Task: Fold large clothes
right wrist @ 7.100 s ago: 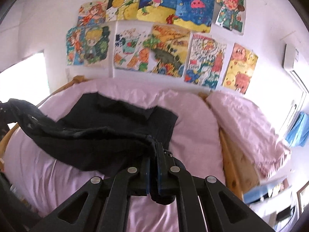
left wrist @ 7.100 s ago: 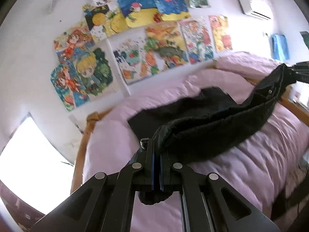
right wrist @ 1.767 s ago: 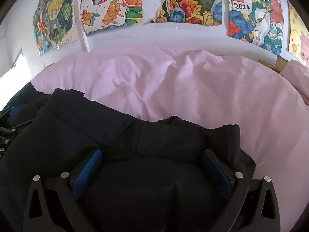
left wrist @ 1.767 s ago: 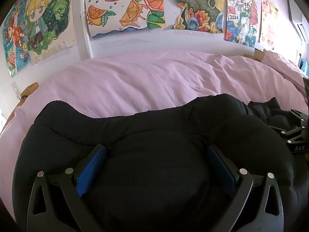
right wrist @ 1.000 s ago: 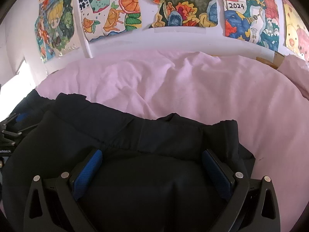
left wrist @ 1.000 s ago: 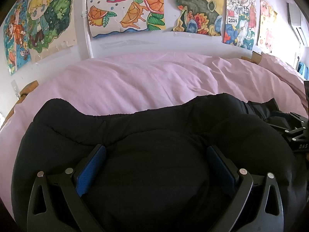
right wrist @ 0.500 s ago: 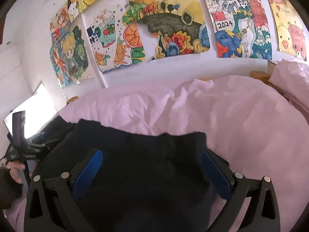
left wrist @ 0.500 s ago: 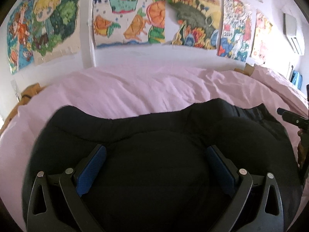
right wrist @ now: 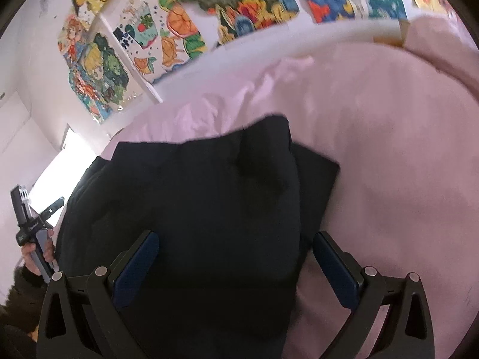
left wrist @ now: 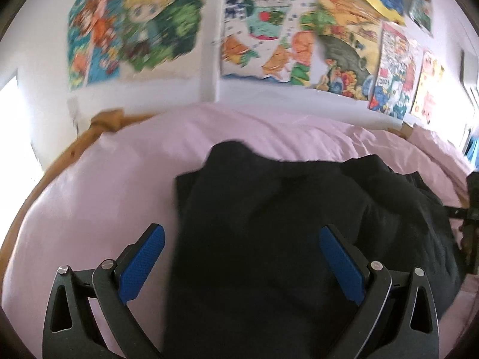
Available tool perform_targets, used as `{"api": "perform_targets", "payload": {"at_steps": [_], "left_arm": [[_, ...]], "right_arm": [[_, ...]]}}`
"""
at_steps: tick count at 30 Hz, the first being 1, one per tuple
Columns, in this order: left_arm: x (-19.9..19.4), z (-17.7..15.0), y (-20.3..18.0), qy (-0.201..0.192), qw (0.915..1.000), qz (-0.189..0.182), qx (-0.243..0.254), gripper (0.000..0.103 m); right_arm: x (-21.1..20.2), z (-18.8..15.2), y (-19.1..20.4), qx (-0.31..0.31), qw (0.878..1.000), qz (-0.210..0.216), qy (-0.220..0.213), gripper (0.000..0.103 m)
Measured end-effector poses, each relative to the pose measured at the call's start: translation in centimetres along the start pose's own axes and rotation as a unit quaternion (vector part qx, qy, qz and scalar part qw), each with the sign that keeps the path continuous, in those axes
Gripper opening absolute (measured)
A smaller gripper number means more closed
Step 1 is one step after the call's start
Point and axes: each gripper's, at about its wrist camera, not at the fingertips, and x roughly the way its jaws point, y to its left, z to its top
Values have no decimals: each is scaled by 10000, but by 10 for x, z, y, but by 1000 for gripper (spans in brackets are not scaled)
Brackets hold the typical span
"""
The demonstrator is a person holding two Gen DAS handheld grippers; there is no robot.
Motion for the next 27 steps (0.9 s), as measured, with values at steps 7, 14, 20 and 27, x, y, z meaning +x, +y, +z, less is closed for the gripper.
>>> {"api": "perform_targets", "payload": {"at_steps": [7, 14, 20, 27], "left_arm": [[-3, -20, 24, 572, 9979, -305, -22, 102], [14, -25, 35, 1024, 9923, -695, -68, 102], [29, -25, 45, 1317, 9823, -1330, -86, 102], [50, -20, 51, 1728, 9647, -1983, -154, 102]], "right_arm": [[2, -18, -21, 222, 9986, 174, 438, 103], [0, -29, -25, 25, 9978, 297, 600, 103], [9, -30, -30, 175, 9956, 608, 695, 103], [20, -29, -35, 253, 9878, 1245, 898, 103]]}}
